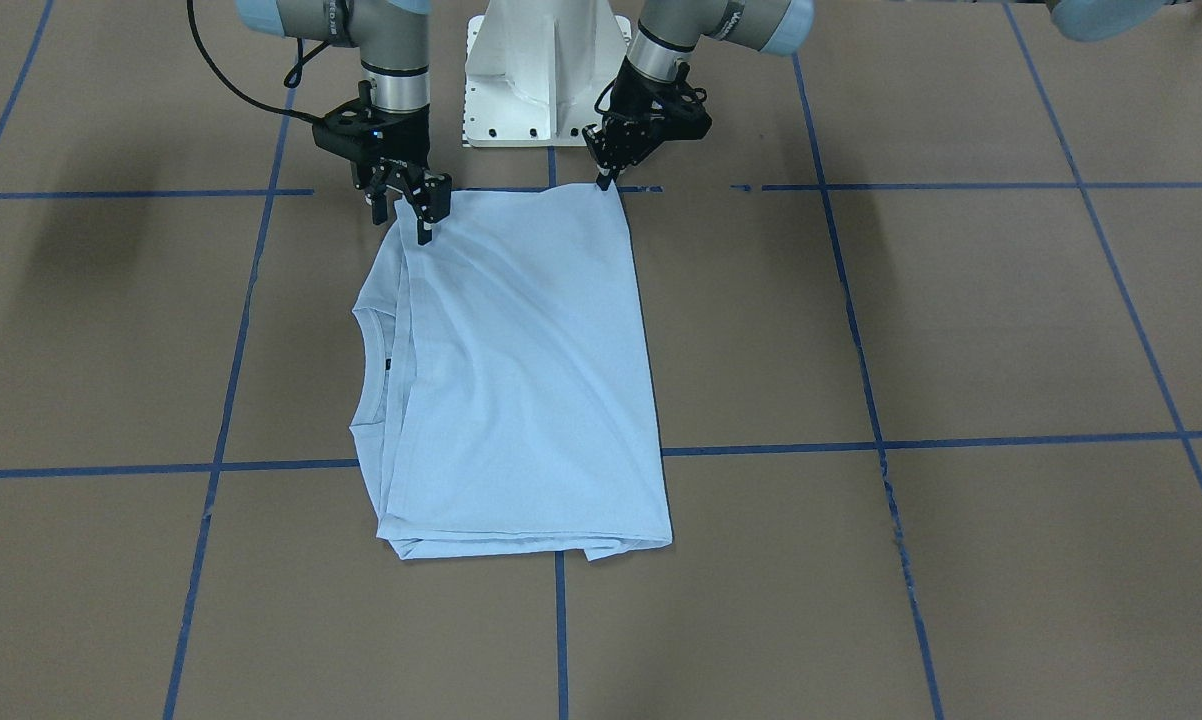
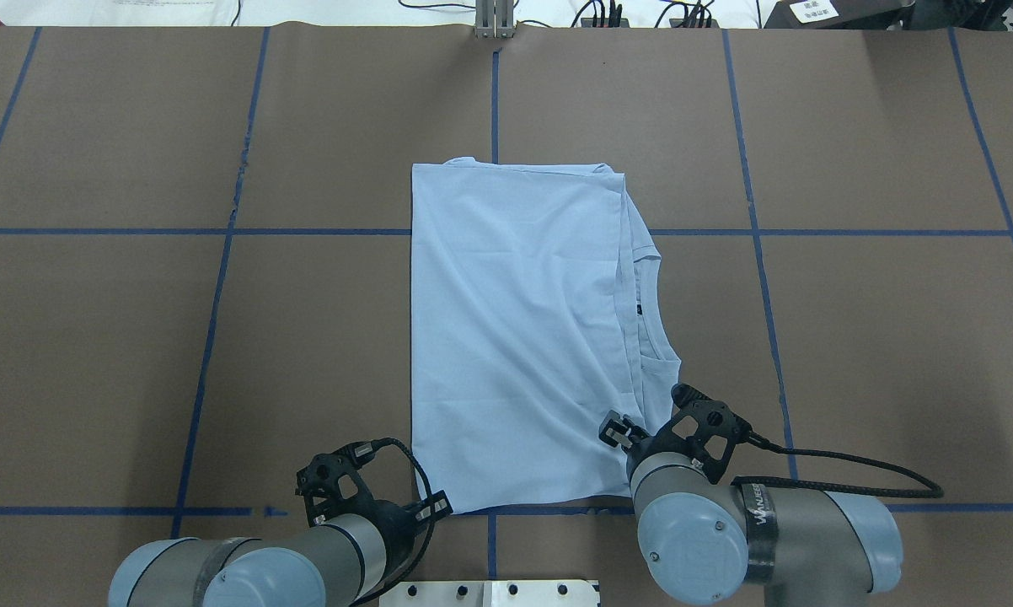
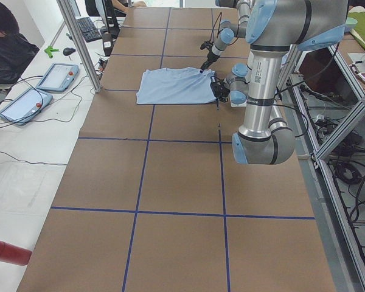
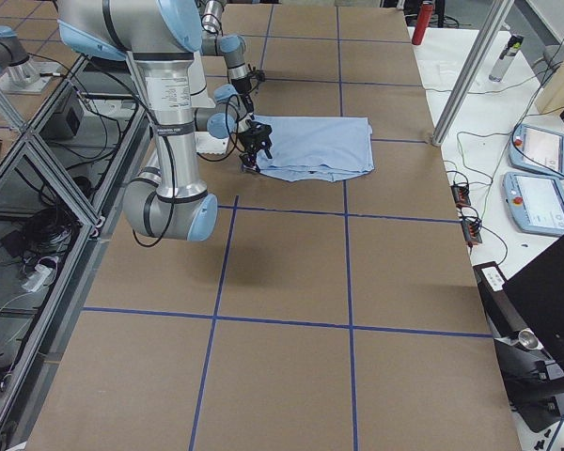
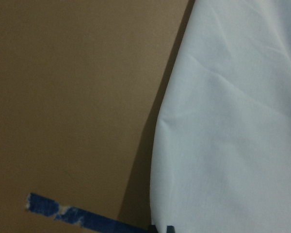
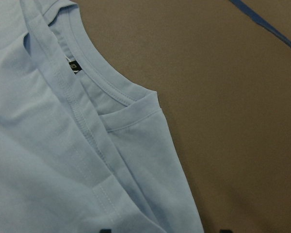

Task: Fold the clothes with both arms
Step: 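Move the right gripper down to the shirt corner nearest the robot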

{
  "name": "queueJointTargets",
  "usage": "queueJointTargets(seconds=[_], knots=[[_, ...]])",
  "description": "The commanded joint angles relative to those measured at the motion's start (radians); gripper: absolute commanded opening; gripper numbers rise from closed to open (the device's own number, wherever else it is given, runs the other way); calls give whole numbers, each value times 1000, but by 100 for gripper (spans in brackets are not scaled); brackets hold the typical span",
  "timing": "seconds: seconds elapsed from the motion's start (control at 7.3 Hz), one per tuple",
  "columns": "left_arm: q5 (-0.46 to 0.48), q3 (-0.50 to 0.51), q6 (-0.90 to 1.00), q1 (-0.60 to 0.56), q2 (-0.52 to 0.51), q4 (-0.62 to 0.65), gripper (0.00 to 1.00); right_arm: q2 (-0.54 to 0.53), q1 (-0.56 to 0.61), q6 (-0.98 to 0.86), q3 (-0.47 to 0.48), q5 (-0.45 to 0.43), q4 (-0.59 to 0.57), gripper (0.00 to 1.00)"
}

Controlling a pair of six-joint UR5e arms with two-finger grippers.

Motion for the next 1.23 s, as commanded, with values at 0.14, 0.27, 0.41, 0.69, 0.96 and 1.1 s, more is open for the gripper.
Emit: queueJointTargets(seconds=[0.14,0.27,0.41,0.69,0.96,1.1], knots=[[0,0,-2,0,0,0,0,-5,-21,26,-3,-28,0,79],[0,2,0,2,0,-2,0,-12,-29,34,-6,-36,0,78],[0,0,0,2,0,-2,0,-23,-41,51,-12,-47,0,77],[0,0,0,2,0,0,0,-22,-43,52,-11,-48,0,71],[0,0,0,2,0,-2,0,-22,-48,55,-11,-58,0,67],[0,0,-2,2,0,0,0,-23,-51,81,-11,-59,0,62]])
